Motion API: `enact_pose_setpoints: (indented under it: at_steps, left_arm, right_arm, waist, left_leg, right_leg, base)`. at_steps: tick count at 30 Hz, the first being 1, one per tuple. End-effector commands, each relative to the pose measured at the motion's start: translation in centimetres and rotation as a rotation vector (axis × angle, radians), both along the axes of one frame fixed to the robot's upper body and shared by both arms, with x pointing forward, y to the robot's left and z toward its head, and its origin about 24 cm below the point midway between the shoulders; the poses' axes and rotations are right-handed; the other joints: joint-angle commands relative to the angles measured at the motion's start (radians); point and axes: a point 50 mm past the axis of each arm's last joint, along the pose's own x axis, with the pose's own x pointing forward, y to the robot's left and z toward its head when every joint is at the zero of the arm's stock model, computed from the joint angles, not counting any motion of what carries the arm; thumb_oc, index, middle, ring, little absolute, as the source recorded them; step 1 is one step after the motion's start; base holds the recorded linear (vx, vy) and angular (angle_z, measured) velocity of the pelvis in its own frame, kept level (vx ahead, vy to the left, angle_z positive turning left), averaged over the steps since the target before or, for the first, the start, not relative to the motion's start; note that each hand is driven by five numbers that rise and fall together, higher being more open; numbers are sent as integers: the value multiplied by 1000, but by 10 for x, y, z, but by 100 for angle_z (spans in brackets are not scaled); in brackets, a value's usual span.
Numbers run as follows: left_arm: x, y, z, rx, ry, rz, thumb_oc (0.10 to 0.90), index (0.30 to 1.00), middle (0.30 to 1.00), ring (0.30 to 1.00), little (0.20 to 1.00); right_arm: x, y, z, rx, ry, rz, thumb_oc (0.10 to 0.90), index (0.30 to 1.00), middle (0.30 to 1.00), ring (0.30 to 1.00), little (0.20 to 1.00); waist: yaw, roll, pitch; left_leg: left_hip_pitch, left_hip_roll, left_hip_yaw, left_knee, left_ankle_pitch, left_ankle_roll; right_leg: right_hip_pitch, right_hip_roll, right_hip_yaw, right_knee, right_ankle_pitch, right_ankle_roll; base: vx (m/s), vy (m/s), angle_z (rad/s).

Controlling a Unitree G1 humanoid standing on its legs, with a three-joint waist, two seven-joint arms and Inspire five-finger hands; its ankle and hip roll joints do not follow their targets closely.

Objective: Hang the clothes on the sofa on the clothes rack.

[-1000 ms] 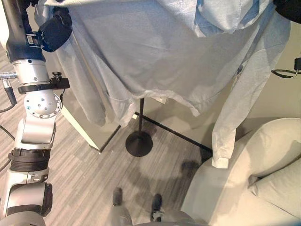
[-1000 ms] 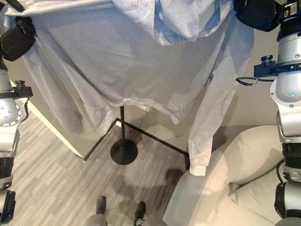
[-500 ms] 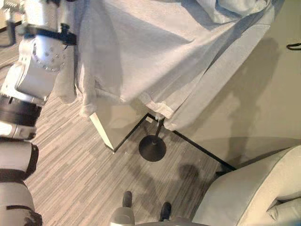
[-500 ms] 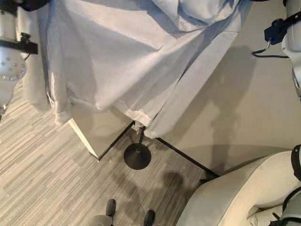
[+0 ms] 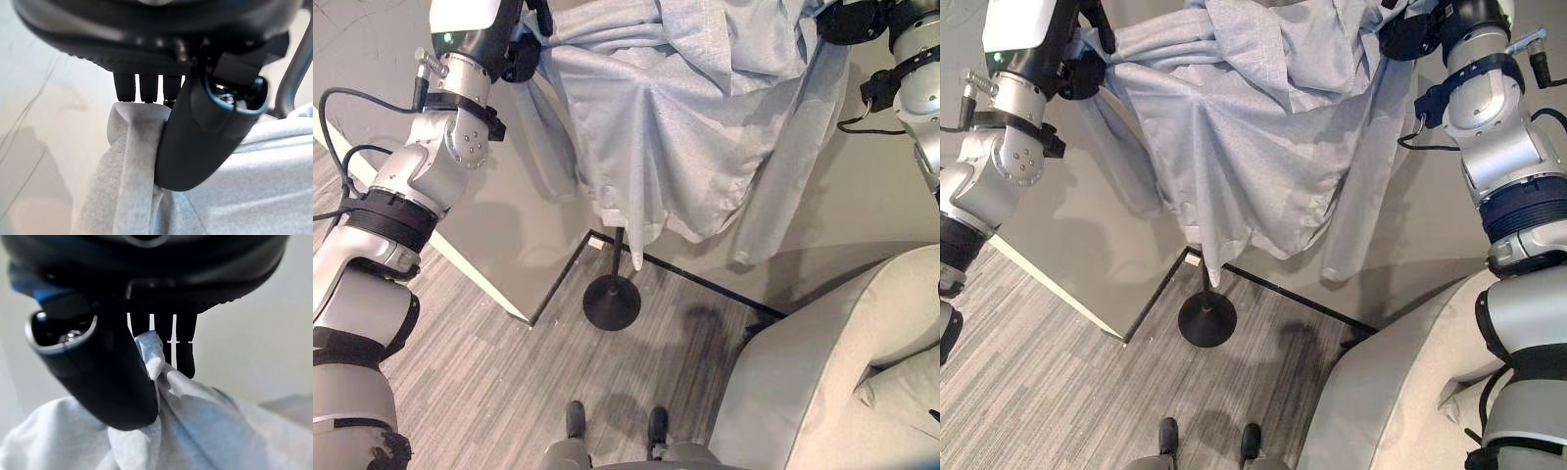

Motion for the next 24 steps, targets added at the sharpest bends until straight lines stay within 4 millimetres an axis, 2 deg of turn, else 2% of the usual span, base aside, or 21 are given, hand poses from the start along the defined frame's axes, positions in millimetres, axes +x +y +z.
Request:
enact_pose_setpoints:
  at_steps: [1,5,6,9,11,12,13,14,15,20,24]
  left_arm:
    - [-11,35,9,-142,-111,106,400,300,300,300,300]
    - [-8,40,-27,-205,-5,104,400,300,300,300,300]
    - [-8,40,-28,-204,-3,104,400,300,300,300,300]
    - [-8,39,-47,-283,63,62,400,300,300,300,300]
    - [-11,37,-77,-403,156,3,400,300,300,300,300]
    - [-11,35,-85,-420,185,-11,400,300,300,300,300]
    - [-13,35,-98,-466,227,-26,497,446,446,446,446]
    - [-14,33,-106,-506,249,-42,755,832,832,832,832]
    - [-14,30,-114,-545,271,-56,800,900,900,900,900]
    - [-24,27,-142,-682,331,-102,800,900,900,900,900]
    - [-30,29,-152,-735,337,-107,800,900,900,900,900]
  right_arm:
    - [-9,9,0,71,-115,78,400,300,300,300,300]
    - [-3,21,-55,179,-15,153,400,300,300,300,300]
    - [-3,21,-56,180,-14,152,400,300,300,300,300]
    - [-2,27,-82,241,38,187,400,300,300,300,300]
    - [-5,34,-111,298,107,229,400,300,300,300,300]
    - [-6,33,-119,319,127,231,400,300,300,300,300]
    - [-9,36,-128,340,147,251,494,441,441,441,441]
    - [-11,38,-135,349,161,261,723,785,785,785,785]
    - [-14,39,-141,372,166,269,800,900,900,900,900]
    - [-26,33,-156,475,143,275,800,900,900,900,900]
    - [-36,22,-156,517,92,257,800,900,900,900,900]
  waist:
    - [30,-44,-93]
    - [30,-36,-87]
    - [30,-37,-88]
    - [29,-29,-86]
    - [28,-22,-86]
    - [27,-19,-87]
    - [25,-17,-87]
    - [23,-15,-89]
    - [20,-12,-88]
    - [14,-5,-88]
    - [8,-3,-90]
  left_leg:
    - [77,29,29,1,-134,-40]
    - [99,26,30,1,-146,-32]
    - [101,26,30,1,-146,-32]
    - [113,23,35,1,-152,-27]
    - [131,21,41,1,-160,-23]
    - [138,20,42,1,-162,-22]
    - [146,18,45,1,-164,-20]
    - [151,18,48,1,-166,-19]
    - [156,18,50,1,-168,-18]
    - [173,17,58,1,-178,-13]
    - [182,15,65,1,-186,-9]
  right_leg:
    - [49,-90,-47,2,-8,123]
    - [65,-92,-44,2,-11,116]
    - [66,-92,-44,2,-11,116]
    - [75,-95,-41,2,-11,115]
    - [89,-99,-39,2,-11,114]
    - [94,-100,-39,2,-11,113]
    - [101,-102,-39,2,-11,113]
    - [105,-103,-40,2,-12,112]
    - [108,-104,-40,2,-13,112]
    - [118,-108,-37,2,-14,112]
    - [123,-112,-35,2,-15,112]
  base:
    - [38,-3,-6]
    - [30,2,-3]
    - [0,0,0]
    - [0,0,0]
    - [40,31,-2]
    - [51,28,-9]
    - [41,21,-12]
    - [45,20,-13]
    - [39,16,-8]
    - [31,16,-7]
    - [16,6,-1]
